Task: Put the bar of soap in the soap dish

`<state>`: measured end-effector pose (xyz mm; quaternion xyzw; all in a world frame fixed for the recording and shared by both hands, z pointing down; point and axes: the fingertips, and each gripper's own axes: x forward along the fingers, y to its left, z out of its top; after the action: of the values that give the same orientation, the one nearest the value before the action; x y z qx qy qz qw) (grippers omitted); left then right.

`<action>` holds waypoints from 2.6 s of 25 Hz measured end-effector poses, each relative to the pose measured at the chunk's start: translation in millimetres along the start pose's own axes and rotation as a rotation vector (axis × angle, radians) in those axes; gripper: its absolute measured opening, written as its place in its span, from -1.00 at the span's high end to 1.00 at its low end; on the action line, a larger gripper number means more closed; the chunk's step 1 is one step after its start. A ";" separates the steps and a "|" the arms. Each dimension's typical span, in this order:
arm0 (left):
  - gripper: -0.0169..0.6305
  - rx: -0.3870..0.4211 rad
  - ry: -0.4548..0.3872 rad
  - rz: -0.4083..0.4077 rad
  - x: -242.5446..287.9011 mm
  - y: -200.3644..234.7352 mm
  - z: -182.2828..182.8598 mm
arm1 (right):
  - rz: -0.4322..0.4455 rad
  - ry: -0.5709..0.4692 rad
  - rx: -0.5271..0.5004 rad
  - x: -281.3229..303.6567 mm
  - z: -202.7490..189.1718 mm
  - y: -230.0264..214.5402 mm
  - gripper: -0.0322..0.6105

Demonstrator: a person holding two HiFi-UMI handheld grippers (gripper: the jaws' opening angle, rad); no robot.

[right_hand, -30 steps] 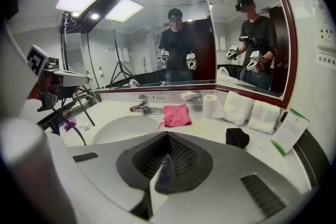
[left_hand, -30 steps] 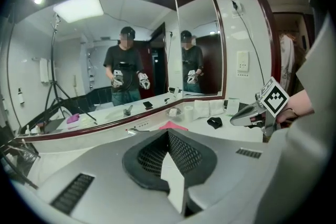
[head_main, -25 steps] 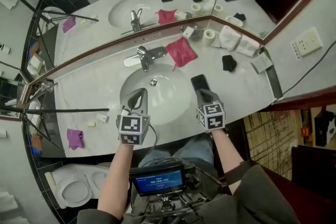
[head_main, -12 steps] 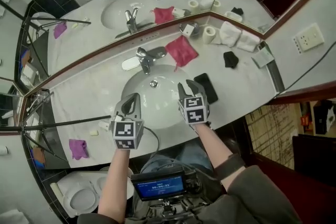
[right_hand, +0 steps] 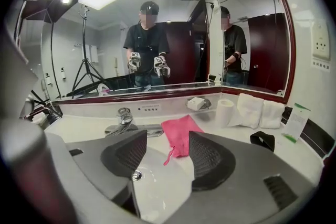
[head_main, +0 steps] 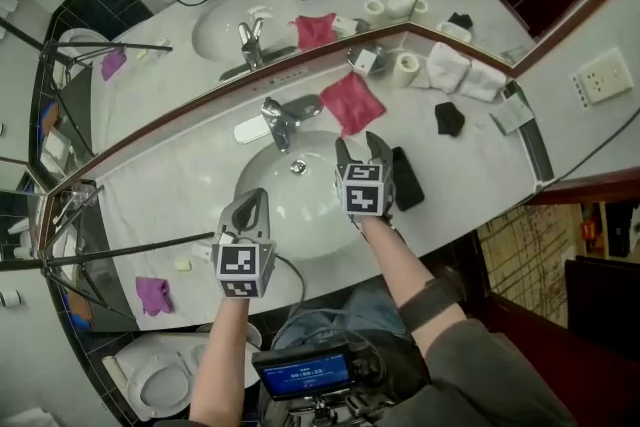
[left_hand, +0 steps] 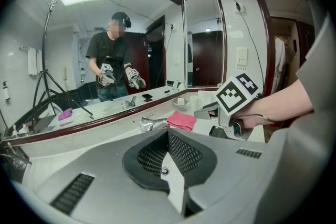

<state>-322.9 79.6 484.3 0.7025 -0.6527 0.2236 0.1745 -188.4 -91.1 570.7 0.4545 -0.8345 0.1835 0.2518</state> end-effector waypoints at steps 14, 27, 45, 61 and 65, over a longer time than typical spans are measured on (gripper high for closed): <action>0.95 0.025 0.047 -0.025 25.1 -2.9 -18.0 | -0.231 -0.053 0.088 89.5 56.8 -55.6 -0.10; 0.95 0.006 0.092 -0.016 39.6 9.2 -38.6 | -0.328 -0.006 0.174 166.0 69.5 -91.2 -0.10; 0.95 -0.010 0.109 -0.010 44.3 11.8 -42.4 | -0.319 0.123 0.224 192.9 73.7 -107.6 0.21; 0.95 -0.002 0.073 -0.027 40.0 -8.7 -19.0 | -0.161 0.201 0.156 151.9 80.0 -116.6 0.23; 0.95 0.003 0.058 -0.043 39.7 -18.9 -8.3 | -0.086 0.244 0.095 127.2 73.9 -117.7 0.23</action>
<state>-302.9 52.5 513.7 0.7098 -0.6319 0.2411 0.1968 -165.5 -276.6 594.9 0.4756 -0.7676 0.2660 0.3374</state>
